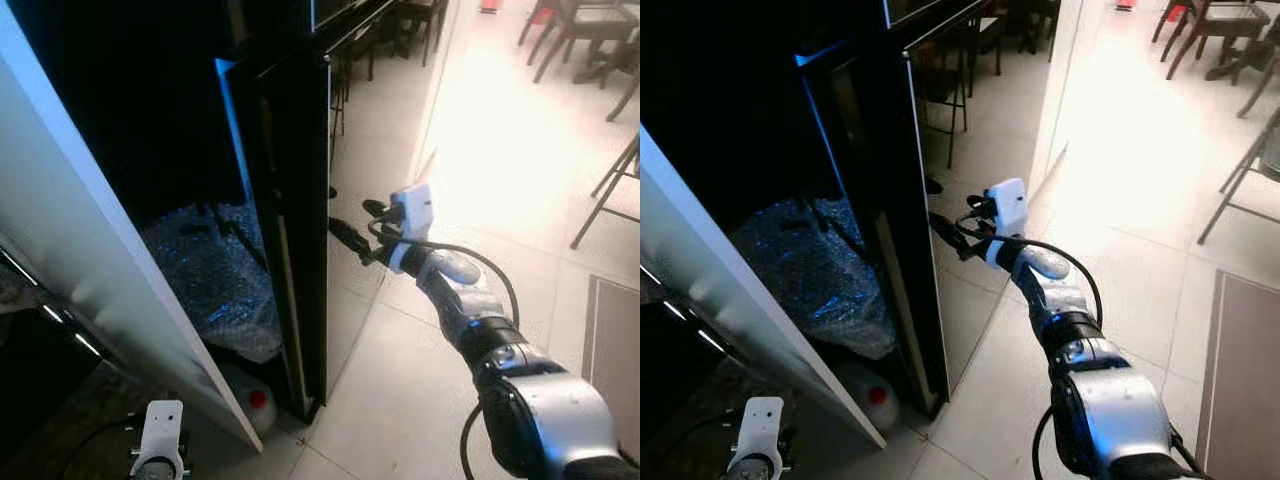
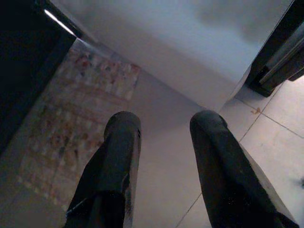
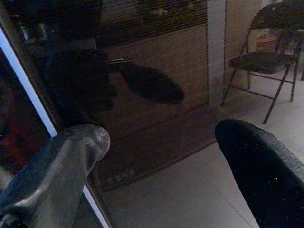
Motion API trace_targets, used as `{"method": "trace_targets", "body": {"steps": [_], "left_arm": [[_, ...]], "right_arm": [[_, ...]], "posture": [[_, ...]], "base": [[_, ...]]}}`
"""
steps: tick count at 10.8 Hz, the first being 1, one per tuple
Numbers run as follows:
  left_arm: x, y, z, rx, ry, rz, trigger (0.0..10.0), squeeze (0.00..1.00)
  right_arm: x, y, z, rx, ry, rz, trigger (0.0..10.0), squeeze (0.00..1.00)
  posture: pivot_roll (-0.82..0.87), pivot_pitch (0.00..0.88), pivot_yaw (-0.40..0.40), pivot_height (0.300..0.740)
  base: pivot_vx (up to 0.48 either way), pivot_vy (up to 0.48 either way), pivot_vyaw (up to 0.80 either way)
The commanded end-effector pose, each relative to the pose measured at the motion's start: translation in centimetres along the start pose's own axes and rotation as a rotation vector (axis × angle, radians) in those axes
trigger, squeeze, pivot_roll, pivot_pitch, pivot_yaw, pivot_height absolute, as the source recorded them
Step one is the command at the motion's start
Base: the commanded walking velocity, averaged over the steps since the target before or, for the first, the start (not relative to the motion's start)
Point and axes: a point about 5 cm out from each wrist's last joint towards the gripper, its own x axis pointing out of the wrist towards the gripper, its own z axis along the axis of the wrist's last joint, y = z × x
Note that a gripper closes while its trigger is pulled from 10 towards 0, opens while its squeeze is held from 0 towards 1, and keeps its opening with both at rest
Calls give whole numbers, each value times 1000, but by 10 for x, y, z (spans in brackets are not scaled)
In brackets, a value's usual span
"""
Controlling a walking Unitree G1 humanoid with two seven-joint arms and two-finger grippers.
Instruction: Restocking fridge
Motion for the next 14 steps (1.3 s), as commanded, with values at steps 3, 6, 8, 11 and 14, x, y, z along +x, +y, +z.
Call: {"method": "trace_targets", "body": {"steps": [3,6,8,11,14], "left_arm": [[0,1,-2,-13,6,19,10000,0],[0,0,-2,-16,9,17,10000,0],[-1,-3,-3,-14,15,11,10000,0],[-1,-3,-3,-9,19,6,10000,0],[-3,0,-10,19,47,23,10000,0]], "right_arm": [[22,16,30,-19,-83,65,10000,0],[22,12,34,-6,-99,31,10000,0],[16,3,32,15,-119,-33,10000,0],[-4,-17,22,14,-152,-174,10000,0],[-49,-50,4,-14,-208,-471,10000,0]], "posture": [[-51,0,35,740],[-67,0,34,740],[-82,0,38,740],[-97,0,40,740],[-99,0,37,740]], "base": [[0,0,0],[0,0,0],[0,0,0],[0,0,0],[0,0,0]]}}
